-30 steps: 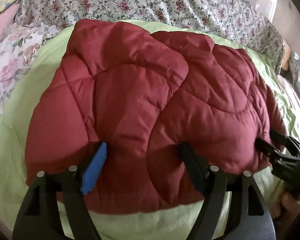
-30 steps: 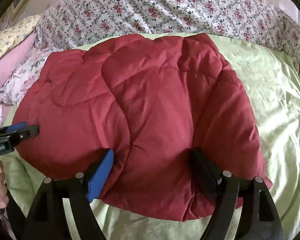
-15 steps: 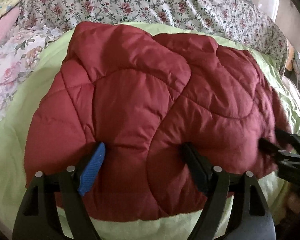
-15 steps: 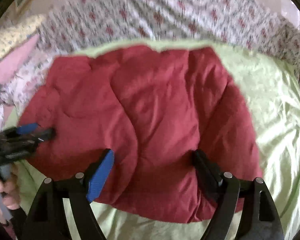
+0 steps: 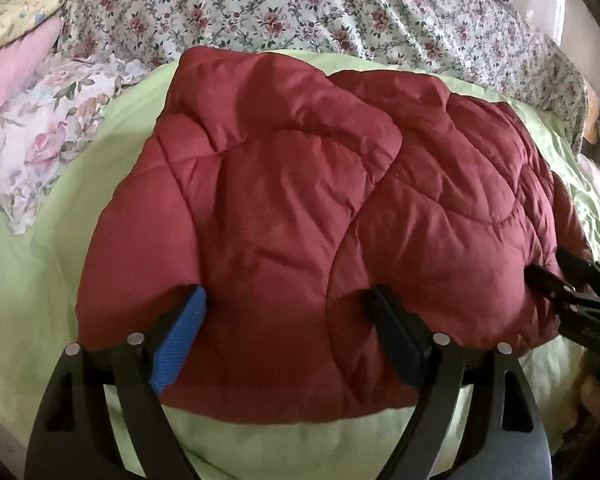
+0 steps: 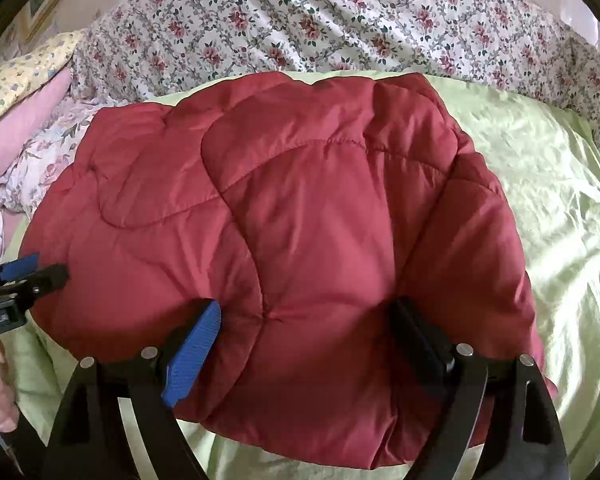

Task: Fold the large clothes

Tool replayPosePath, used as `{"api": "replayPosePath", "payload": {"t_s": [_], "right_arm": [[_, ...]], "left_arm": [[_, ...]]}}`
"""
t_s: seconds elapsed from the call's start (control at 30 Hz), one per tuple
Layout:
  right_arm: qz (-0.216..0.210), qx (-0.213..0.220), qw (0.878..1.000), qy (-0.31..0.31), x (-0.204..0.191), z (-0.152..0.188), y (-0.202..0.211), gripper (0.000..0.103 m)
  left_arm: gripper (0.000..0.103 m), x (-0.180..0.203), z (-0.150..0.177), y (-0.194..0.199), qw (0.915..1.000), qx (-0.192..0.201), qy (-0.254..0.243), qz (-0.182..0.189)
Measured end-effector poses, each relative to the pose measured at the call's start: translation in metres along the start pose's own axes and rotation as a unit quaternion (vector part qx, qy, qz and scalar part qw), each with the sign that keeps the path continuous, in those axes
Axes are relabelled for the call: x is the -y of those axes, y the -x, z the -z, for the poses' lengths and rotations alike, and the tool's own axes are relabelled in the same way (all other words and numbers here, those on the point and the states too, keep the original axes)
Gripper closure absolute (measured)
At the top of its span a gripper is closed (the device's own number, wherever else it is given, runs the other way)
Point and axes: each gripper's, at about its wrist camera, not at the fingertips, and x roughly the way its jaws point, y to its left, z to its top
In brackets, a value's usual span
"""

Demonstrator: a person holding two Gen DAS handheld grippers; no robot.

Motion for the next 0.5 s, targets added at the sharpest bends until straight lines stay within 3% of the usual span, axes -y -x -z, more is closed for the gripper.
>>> {"api": "replayPosePath", "payload": {"t_s": [0.5], "right_arm": [[0.007, 0.005, 1.000, -0.003, -0.0013, -0.0014, 0.0016, 0.013]], "left_arm": [[0.013, -0.0026, -0.0028, -0.0045, 0.9999, 0.004, 0.010, 0.007]]}}
